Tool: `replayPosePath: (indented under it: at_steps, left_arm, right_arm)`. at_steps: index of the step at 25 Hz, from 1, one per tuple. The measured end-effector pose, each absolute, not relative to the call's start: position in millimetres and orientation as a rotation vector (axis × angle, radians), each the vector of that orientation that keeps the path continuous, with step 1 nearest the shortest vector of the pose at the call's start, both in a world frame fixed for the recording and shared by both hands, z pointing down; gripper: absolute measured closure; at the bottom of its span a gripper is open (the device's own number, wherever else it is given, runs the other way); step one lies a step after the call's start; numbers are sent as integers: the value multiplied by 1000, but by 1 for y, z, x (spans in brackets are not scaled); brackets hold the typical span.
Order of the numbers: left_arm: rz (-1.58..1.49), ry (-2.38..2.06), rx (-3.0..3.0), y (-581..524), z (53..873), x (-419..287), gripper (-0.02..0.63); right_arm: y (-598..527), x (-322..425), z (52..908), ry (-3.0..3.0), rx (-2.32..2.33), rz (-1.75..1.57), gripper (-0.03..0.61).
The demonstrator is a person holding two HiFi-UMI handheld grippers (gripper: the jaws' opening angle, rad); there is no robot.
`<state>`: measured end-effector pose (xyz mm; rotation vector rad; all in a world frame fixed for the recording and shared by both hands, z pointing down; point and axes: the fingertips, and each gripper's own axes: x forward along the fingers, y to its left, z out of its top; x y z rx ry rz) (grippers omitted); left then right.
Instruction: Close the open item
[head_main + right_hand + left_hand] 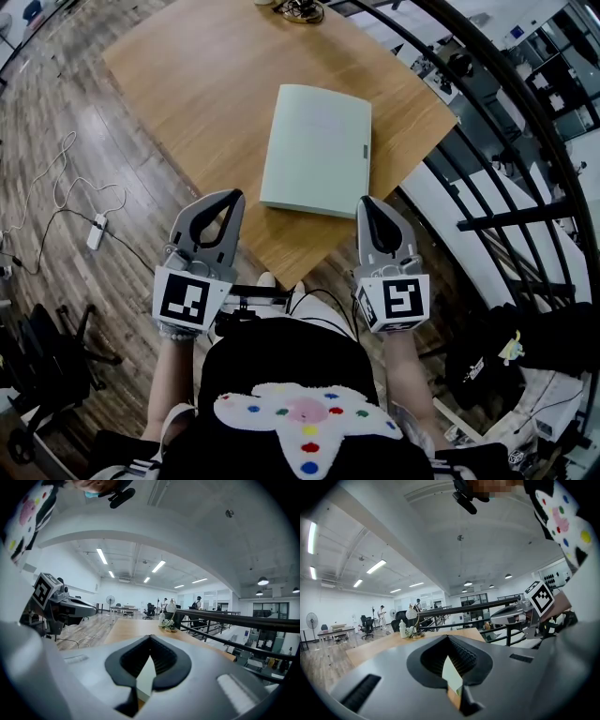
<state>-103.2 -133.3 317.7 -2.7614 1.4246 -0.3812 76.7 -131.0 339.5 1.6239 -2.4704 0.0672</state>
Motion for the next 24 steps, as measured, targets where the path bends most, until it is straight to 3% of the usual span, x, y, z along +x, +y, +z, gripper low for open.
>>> replayPosePath:
  at_steps: [24]
  left_arm:
    - [-394,1412,-2769,-131,324,-101,607]
  right_arm:
    - [-130,76,348,-2448,1613,99,571]
